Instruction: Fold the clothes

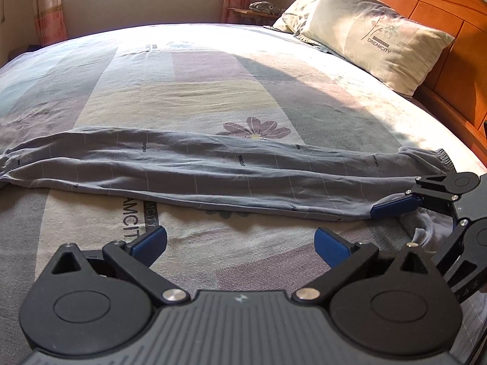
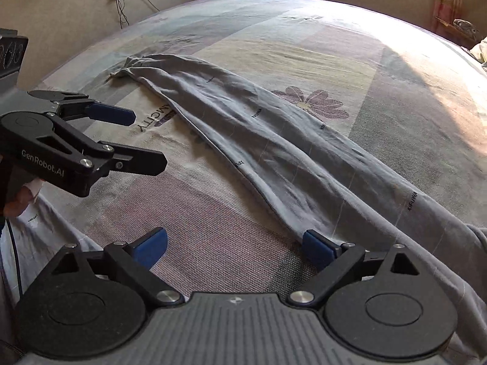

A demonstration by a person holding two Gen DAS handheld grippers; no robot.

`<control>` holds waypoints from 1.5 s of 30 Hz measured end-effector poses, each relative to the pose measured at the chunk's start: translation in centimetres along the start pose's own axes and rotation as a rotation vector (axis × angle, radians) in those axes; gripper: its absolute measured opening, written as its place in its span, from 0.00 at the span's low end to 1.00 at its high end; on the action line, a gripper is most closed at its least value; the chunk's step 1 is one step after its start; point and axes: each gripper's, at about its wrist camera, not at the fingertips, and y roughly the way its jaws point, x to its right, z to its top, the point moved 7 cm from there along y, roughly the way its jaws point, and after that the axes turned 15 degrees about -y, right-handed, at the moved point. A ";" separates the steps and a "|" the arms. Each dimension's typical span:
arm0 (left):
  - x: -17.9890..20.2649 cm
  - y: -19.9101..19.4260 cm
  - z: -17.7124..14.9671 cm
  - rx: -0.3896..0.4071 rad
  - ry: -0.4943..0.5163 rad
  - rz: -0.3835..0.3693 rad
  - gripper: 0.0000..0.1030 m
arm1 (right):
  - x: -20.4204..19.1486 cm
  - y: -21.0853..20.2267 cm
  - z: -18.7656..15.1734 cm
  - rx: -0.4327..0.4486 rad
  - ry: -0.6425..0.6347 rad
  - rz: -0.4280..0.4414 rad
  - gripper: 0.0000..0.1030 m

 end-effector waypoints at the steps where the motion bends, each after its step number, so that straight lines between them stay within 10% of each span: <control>1: -0.3 -0.1 0.1 0.001 -0.009 -0.002 0.99 | -0.2 0.0 0.2 0.014 0.007 0.005 0.95; 30: -17.7 -7.0 0.4 0.117 -0.349 0.137 0.99 | -6.4 9.4 16.0 0.062 -0.220 0.155 0.92; 40: -21.2 -7.5 0.8 0.142 -0.406 0.208 0.99 | -7.7 15.3 21.7 0.097 -0.432 -0.140 0.95; 45: -22.7 -7.0 0.7 0.125 -0.441 0.209 0.99 | -9.1 18.3 24.9 0.081 -0.525 -0.135 0.95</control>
